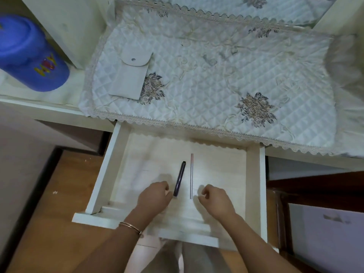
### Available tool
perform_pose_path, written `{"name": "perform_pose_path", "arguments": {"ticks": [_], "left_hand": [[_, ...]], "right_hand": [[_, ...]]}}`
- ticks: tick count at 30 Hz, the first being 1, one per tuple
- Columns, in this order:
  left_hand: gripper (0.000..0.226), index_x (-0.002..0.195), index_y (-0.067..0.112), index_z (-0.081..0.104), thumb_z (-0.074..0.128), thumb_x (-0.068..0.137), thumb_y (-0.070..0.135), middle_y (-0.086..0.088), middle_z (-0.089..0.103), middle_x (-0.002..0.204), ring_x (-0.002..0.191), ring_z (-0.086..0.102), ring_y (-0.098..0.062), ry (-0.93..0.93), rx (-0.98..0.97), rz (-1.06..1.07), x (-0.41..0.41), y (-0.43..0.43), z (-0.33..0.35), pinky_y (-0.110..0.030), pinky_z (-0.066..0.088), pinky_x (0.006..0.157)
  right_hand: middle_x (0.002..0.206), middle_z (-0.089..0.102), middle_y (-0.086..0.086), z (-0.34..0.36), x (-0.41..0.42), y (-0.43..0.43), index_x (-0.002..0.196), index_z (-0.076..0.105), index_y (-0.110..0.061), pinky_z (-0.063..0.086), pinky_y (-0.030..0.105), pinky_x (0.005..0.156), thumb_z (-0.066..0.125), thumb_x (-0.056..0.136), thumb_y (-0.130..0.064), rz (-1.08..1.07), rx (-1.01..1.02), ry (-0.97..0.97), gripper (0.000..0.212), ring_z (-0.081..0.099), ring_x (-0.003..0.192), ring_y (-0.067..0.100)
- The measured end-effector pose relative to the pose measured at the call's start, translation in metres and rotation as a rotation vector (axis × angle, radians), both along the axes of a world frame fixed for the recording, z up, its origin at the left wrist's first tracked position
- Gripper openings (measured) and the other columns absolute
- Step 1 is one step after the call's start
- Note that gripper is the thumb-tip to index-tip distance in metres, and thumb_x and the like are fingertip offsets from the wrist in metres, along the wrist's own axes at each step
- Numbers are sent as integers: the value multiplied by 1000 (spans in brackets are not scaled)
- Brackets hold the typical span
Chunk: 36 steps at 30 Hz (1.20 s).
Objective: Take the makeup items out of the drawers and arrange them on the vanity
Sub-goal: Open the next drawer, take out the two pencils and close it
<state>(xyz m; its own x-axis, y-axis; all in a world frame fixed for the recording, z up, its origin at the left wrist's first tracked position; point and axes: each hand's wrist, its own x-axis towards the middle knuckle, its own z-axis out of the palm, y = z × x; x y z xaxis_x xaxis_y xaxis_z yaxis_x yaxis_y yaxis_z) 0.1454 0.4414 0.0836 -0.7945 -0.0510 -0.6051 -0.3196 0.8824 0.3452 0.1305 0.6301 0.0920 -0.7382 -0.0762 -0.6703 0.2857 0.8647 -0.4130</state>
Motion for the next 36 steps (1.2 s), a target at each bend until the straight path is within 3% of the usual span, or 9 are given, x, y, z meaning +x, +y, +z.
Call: {"name": "perform_pose_path", "arguments": {"ticks": [5,11,14,20,24,25,28,31,36], "left_hand": [[41,117,2,43,54,87,28,-17,51,121,110,52,-32,-1,62,117,-36,34,-25,-38,42,88],[25,105,1,48,46,88,19,-18,57,110,102,54,-34,-25,18,133,-33,37,-45,-38,40,80],[23,102,4,51,48,87,22,-15,59,105,98,56,-31,-6,40,167,-28,31,-40,-34,40,75],[16,94,14,59,57,83,25,2,57,83,82,60,-21,256,81,342,-36,-4,12,-26,39,65],[13,93,16,63,59,82,23,-1,66,81,71,63,-19,431,172,443,-76,-24,65,-35,52,69],[14,94,16,64,60,82,23,-1,66,79,71,64,-19,484,191,457,-93,-26,77,-35,53,70],[14,93,13,66,61,82,20,-1,64,76,70,62,-20,598,185,497,-152,-33,98,-28,47,70],[18,92,6,66,61,82,18,-10,67,80,76,61,-25,634,129,494,-209,-41,100,-29,48,73],[20,94,3,64,57,83,18,-18,68,92,91,60,-33,533,36,435,-257,-50,80,-37,47,77]], "right_hand": [[104,64,16,-28,-40,-32,107,50,-5,47,35,79,54,85,-22,-137,-18,13,28,59,99,32],[107,62,19,-50,-54,-46,91,47,-6,45,33,74,46,86,-15,-55,73,-43,10,59,97,35],[103,64,17,-47,-54,-46,93,54,-5,42,31,69,51,81,-17,-15,64,-41,17,60,95,33],[69,62,2,9,-67,-48,74,50,-15,46,32,63,59,76,-19,-135,-200,123,10,61,71,24],[61,54,-10,54,-110,-59,76,54,-17,43,9,57,61,78,-14,-219,-402,299,8,54,56,1],[61,52,-10,61,-126,-63,78,54,-17,47,9,61,60,79,-13,-247,-433,342,8,54,56,2],[63,51,-7,78,-182,-74,93,54,-13,55,36,73,56,80,-9,-287,-489,445,13,58,66,17],[65,54,1,86,-230,-83,106,53,-6,51,36,70,53,83,-6,-210,-471,512,23,59,69,24],[79,57,6,69,-276,-98,101,62,-3,45,28,65,49,85,-7,-126,-368,538,20,55,72,21]]}}
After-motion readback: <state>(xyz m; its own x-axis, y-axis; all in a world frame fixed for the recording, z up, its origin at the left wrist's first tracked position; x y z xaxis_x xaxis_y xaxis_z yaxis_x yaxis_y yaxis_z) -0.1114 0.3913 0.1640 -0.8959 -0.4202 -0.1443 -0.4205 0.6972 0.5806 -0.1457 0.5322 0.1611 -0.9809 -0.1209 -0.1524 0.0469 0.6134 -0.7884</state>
